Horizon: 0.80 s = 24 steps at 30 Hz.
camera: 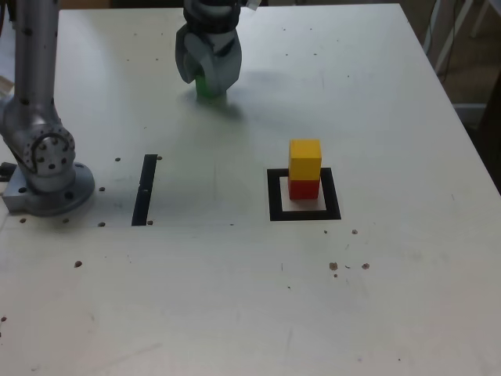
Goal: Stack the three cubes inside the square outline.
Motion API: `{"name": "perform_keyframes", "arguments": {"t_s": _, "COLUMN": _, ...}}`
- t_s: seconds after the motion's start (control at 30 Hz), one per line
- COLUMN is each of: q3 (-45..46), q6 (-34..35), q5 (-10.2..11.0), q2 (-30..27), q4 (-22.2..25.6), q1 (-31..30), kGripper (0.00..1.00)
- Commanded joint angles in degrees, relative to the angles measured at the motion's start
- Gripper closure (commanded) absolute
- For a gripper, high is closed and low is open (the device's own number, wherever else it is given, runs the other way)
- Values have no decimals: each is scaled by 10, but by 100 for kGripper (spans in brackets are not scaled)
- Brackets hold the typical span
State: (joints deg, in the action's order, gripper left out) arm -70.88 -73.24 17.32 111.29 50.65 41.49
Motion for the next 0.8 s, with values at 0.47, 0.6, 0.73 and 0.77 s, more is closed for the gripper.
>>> {"name": "perform_keyframes", "arguments": {"t_s": 0.47, "q3": -1, "q6": 89, "q5": -63, "q2": -70, "q4": 42, "q1": -17, "kGripper": 75}}
{"name": "perform_keyframes", "arguments": {"t_s": 0.6, "q3": -9, "q6": 138, "q5": -99, "q2": -95, "q4": 87, "q1": -56, "kGripper": 75}}
{"name": "perform_keyframes", "arguments": {"t_s": 0.73, "q3": -19, "q6": 227, "q5": -95, "q2": -133, "q4": 146, "q1": -105, "kGripper": 75}}
{"name": "perform_keyframes", "arguments": {"t_s": 0.77, "q3": -23, "q6": 255, "q5": -89, "q2": -143, "q4": 163, "q1": -121, "kGripper": 75}}
